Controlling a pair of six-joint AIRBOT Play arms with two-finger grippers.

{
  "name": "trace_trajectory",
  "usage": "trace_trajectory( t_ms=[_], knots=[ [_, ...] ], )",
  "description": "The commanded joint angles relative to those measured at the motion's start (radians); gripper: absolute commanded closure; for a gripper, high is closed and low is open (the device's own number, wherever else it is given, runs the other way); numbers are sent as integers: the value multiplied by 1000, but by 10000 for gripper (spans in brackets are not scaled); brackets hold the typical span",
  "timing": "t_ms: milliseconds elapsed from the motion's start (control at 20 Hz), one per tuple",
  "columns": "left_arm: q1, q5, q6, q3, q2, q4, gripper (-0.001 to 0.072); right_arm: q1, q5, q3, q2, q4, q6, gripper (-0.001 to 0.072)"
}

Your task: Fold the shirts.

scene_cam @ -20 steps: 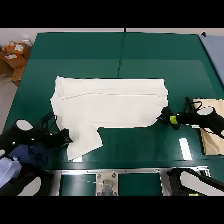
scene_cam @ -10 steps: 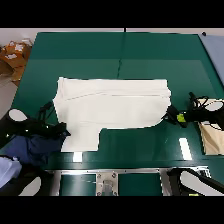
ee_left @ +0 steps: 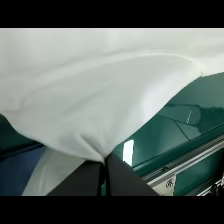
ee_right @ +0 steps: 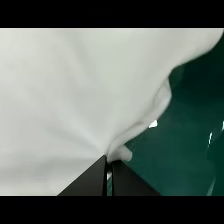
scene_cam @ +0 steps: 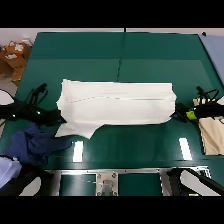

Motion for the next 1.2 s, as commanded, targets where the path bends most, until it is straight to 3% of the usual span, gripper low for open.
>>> trace_trajectory(
  t_ms=[0,300,650,700,750,800,850,900,950,1000,1050,1100,1150],
  knots=[
    [0,58,1,129,-16,-35,683,-1,14,136,-8,17,11,696],
    [0,112,33,365,-299,-111,683,52,13,397,-213,40,11,696],
    [-54,302,85,690,-721,-214,680,113,-31,743,-631,58,19,695],
    [-76,367,89,734,-776,-214,537,112,-68,790,-686,77,19,695],
    [-93,447,89,773,-823,-221,342,111,-116,834,-731,91,19,690],
    [-100,495,85,806,-855,-227,344,110,-138,885,-772,94,19,600],
    [-100,518,79,834,-873,-240,343,107,-129,945,-805,93,28,446],
    [-92,521,74,853,-874,-240,342,101,-116,985,-817,90,29,398],
    [-77,493,74,882,-872,-239,285,89,-104,1009,-812,76,22,396],
    [-56,450,72,912,-872,-238,118,74,-72,1032,-808,63,-1,391],
    [-35,389,60,940,-872,-238,65,54,-16,1051,-805,48,-27,318],
    [-14,315,29,964,-872,-238,64,34,43,1057,-803,31,-52,273],
    [5,236,11,978,-872,-238,65,14,109,1056,-803,6,-83,273]
  ],
)
